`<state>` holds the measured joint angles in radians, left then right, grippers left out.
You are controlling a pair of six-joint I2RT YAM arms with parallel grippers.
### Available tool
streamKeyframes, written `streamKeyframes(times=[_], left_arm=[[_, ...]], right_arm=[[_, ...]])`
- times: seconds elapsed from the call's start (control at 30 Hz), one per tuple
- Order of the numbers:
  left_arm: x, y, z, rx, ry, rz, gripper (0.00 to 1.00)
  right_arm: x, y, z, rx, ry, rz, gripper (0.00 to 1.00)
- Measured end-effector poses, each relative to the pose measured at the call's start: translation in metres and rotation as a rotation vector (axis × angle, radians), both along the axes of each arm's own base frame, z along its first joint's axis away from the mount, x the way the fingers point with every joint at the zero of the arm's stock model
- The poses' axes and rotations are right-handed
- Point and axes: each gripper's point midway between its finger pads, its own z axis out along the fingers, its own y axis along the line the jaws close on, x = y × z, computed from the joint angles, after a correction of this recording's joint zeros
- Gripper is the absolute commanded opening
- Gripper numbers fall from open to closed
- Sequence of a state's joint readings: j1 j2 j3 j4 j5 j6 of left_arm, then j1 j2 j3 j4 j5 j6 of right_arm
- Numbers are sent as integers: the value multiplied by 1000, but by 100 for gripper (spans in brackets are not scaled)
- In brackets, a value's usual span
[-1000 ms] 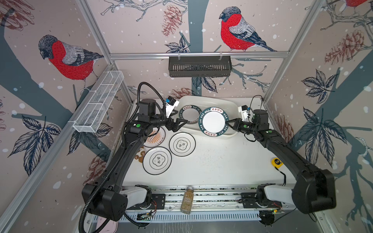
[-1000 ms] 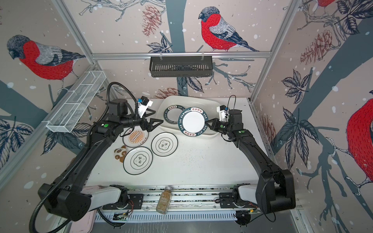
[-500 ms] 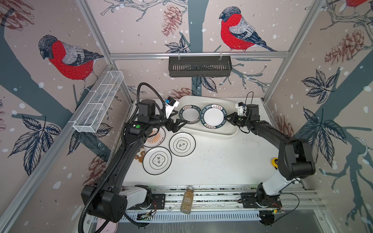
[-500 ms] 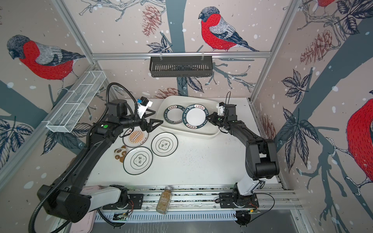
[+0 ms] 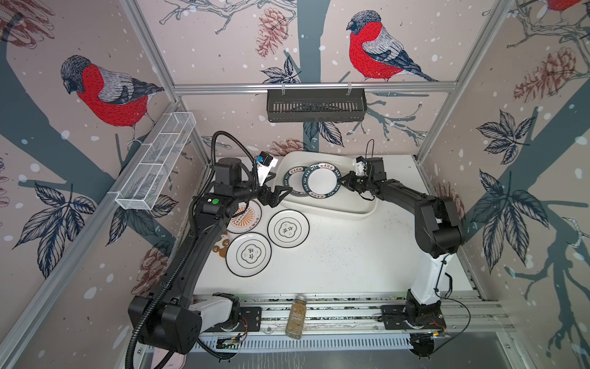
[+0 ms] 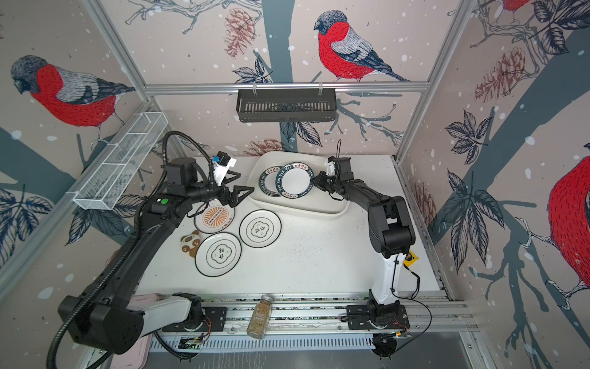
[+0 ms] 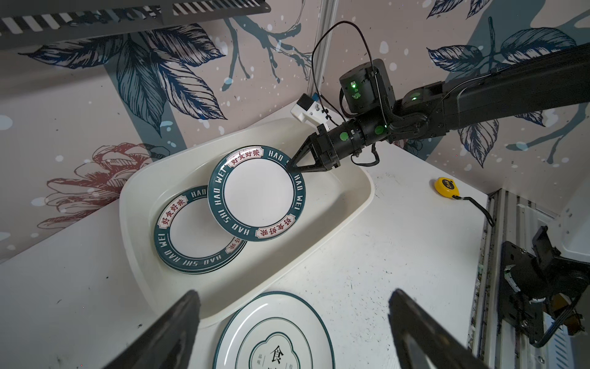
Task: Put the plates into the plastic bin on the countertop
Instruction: 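Lower the green-rimmed plate onto the stacked plates and open the right gripper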
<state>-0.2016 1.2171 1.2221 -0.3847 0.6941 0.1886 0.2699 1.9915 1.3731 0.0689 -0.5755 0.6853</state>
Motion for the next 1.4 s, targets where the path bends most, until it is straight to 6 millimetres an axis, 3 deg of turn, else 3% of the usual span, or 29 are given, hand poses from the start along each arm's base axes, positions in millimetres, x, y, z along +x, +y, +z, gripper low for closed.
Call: streamKeyframes(times=[0.63,0.87,1.4], left_arm=[[2,2,-1,-9,-8,5,92],[2,1,-1,-10,-11,4,92],[1,0,-1,-23,2,1,92]], right_arm=[[53,51,-29,20,15,-15,3],[60,64,-43,22,54,-12,6],[65,68,-52,9,98,-5,13]])
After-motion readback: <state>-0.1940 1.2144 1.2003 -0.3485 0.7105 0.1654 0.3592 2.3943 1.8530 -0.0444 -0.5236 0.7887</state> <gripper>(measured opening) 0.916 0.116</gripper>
